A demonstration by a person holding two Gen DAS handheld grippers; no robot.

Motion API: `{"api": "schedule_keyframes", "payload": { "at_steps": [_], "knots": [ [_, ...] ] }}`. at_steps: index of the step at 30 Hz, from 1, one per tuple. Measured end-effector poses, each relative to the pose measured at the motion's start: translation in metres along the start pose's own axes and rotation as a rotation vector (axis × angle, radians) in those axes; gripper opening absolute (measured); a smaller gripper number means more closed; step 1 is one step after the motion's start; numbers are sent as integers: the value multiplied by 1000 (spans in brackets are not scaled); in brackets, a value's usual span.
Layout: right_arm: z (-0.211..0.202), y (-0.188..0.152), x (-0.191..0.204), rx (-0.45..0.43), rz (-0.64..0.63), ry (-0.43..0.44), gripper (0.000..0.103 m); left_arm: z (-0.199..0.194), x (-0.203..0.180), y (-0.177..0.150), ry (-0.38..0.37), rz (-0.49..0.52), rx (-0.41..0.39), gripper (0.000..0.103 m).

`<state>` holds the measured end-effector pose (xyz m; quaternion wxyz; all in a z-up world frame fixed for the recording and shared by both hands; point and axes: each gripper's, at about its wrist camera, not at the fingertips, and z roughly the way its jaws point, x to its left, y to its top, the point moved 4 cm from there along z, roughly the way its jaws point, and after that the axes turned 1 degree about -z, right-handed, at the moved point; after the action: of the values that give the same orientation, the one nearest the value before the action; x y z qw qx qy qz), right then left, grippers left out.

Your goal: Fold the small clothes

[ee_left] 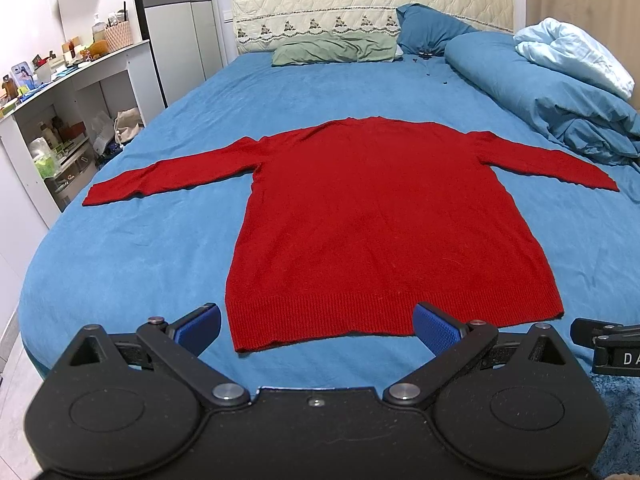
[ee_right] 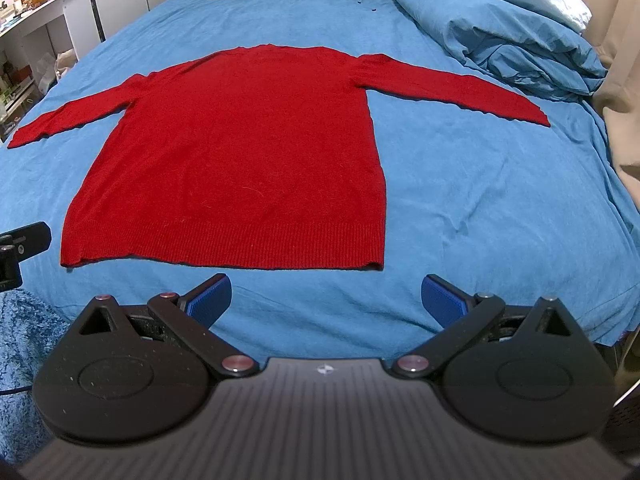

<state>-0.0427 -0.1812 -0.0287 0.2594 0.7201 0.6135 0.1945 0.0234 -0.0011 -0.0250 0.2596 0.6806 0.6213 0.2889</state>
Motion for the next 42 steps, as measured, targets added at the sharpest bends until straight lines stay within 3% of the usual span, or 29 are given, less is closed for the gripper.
{"api": "schedule_keyframes", "payload": {
  "at_steps": [42],
  "knots": [
    [-2, 0, 3, -5, -5, 1, 103, -5, 3, 1, 3, -8, -21, 103]
  ]
}}
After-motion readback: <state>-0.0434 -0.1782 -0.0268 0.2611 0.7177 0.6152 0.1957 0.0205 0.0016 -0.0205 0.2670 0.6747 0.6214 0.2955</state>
